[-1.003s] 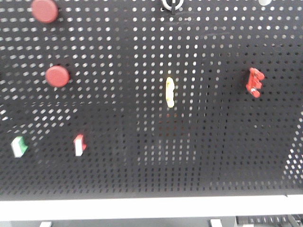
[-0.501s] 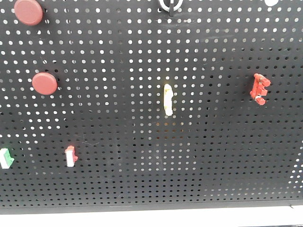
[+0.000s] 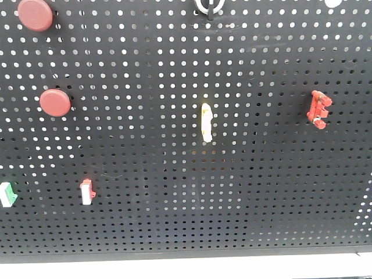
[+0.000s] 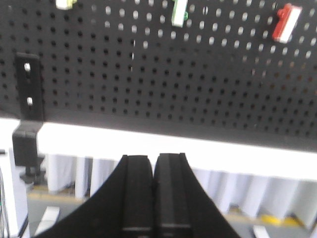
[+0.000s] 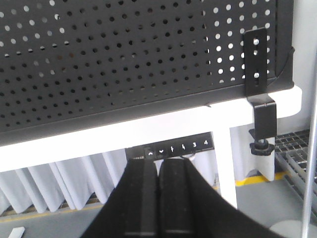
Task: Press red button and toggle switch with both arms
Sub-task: 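Raise the left gripper toward the upper red push button, then press the red push button with the closed left gripper tips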
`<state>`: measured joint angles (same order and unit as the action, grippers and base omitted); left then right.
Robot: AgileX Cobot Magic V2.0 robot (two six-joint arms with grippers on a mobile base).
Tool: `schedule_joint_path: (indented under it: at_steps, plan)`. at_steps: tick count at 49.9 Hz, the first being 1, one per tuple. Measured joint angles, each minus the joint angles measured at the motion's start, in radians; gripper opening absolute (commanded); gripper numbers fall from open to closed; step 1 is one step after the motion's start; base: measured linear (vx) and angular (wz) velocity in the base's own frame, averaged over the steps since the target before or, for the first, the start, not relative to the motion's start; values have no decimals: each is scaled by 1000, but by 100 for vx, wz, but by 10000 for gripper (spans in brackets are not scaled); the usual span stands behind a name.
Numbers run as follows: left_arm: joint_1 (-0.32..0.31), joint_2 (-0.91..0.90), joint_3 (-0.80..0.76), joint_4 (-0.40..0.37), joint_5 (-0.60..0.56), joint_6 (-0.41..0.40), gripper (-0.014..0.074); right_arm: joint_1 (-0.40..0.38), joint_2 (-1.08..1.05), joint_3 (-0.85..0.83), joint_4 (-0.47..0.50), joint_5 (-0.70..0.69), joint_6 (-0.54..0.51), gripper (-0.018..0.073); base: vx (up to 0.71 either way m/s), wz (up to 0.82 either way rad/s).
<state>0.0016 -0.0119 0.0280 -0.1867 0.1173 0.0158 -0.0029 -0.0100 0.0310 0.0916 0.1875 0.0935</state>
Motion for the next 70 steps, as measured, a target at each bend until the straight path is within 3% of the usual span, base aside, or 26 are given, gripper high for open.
schedule_joint_path:
  at_steps: [14,21,28,34,44,50,59,70]
  plan:
    - [0,0,0,-7,-355,0,2,0,0,0,2,-188,2,0,0,0]
    - [0,0,0,-11,-446,0,2,0,0,-10,16,-311,36,0,0,0]
    - [0,0,-61,-14,-415,0,2,0,12,-119,9,-321,64,0,0,0]
    - [0,14,-209,4,-382,0,2,0,89,-281,-69,-340,72,0,0,0]
    - [0,190,-525,187,-286,0,2,0,311,-575,-291,-371,80,0,0,0]
    - [0,340,-719,281,-275,0,2,0,459,-713,-370,-378,104,0,0,0]
    - [0,560,-903,306,-235,0,2,0,653,-820,-396,-378,125,0,0,0]
    - [-11,788,-960,309,-216,0,2,0,789,-841,-398,-385,129,0,0,0]
